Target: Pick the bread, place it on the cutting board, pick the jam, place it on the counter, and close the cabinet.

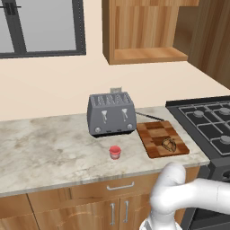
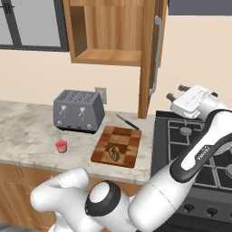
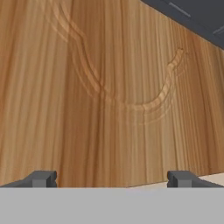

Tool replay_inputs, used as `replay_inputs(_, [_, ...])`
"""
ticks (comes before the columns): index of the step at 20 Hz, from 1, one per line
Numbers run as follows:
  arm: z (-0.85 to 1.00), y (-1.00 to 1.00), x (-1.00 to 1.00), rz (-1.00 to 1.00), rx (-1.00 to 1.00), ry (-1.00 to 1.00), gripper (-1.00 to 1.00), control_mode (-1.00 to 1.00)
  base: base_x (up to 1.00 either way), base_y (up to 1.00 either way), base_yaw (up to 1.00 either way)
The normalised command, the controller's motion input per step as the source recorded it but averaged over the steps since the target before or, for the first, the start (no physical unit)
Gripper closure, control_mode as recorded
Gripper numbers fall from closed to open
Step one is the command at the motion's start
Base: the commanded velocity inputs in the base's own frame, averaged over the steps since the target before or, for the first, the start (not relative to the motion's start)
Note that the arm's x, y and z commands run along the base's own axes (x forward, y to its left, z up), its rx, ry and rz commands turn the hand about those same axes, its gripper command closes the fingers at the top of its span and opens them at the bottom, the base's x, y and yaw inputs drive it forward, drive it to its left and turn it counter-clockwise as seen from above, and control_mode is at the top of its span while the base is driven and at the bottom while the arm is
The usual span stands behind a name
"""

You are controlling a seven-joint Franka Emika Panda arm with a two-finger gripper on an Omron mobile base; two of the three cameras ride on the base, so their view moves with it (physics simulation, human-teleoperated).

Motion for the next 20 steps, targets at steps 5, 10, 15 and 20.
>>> replay_inputs(5, [0.00, 0.08, 0.03, 0.05, 0.00, 0.00, -1.00, -1.00, 0.00, 0.00, 0.00])
replay_inputs(10, [0.00, 0.27, 0.00, 0.00, 0.00, 0.00, -1.00, -1.00, 0.00, 0.00, 0.00])
replay_inputs(15, [0.00, 0.28, 0.00, 0.00, 0.00, 0.00, -1.00, -1.00, 0.00, 0.00, 0.00])
replay_inputs(20, [0.00, 0.25, 0.00, 0.00, 0.00, 0.00, -1.00, -1.00, 0.00, 0.00, 0.00])
